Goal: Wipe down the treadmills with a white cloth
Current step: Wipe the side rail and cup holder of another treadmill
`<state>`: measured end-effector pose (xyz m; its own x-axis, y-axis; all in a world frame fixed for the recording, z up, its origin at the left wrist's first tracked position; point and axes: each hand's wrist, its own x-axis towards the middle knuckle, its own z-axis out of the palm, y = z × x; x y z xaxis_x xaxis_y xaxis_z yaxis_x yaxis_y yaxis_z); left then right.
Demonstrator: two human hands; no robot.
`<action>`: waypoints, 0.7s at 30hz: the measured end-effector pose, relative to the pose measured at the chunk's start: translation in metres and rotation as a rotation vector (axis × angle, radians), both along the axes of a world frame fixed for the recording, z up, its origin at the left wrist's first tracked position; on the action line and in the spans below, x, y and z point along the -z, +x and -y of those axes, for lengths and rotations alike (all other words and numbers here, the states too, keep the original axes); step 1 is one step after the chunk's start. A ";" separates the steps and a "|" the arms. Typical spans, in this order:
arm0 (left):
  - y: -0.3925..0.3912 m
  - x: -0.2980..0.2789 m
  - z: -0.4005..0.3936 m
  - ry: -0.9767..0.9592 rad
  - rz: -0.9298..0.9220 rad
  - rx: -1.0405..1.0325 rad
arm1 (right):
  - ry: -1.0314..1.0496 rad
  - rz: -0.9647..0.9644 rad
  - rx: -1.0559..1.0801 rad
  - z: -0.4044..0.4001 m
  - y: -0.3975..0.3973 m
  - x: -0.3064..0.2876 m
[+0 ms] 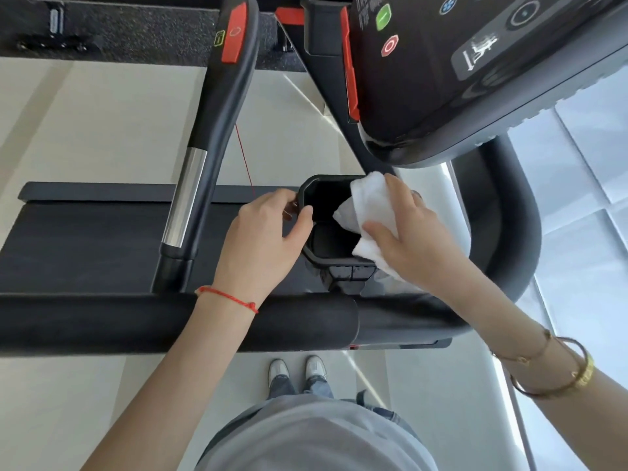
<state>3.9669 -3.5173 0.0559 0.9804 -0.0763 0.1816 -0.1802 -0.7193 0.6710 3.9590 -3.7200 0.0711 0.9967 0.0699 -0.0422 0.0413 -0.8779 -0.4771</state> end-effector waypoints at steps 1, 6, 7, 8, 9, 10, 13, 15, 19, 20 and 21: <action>0.000 0.000 0.000 -0.002 0.000 0.000 | 0.003 -0.025 -0.011 0.000 0.007 -0.001; -0.001 -0.001 0.000 -0.002 -0.002 0.008 | 0.014 -0.033 -0.053 0.001 0.029 -0.004; -0.001 -0.001 0.000 -0.007 -0.003 0.010 | 0.021 -0.027 -0.044 0.002 0.023 -0.003; -0.002 -0.002 0.000 -0.011 -0.004 0.010 | 0.030 -0.022 -0.038 0.004 0.014 -0.001; -0.002 -0.002 0.000 -0.012 -0.007 0.011 | 0.038 -0.017 -0.034 0.006 0.006 0.001; -0.002 -0.002 0.000 -0.011 -0.009 0.011 | 0.042 -0.014 -0.035 0.007 -0.001 0.002; -0.002 -0.001 0.000 -0.006 -0.015 0.009 | 0.005 -0.002 -0.070 0.007 0.004 0.001; -0.002 -0.001 0.001 -0.006 -0.022 0.010 | -0.060 0.018 -0.136 0.005 0.019 -0.002; -0.003 -0.002 0.001 0.009 -0.024 0.012 | -0.259 0.111 -0.308 -0.006 0.045 -0.013; -0.003 -0.003 0.001 0.016 -0.025 0.013 | -0.305 0.135 -0.358 -0.010 0.050 -0.014; -0.003 -0.003 0.001 0.026 -0.027 0.012 | -0.351 0.155 -0.411 -0.013 0.054 -0.016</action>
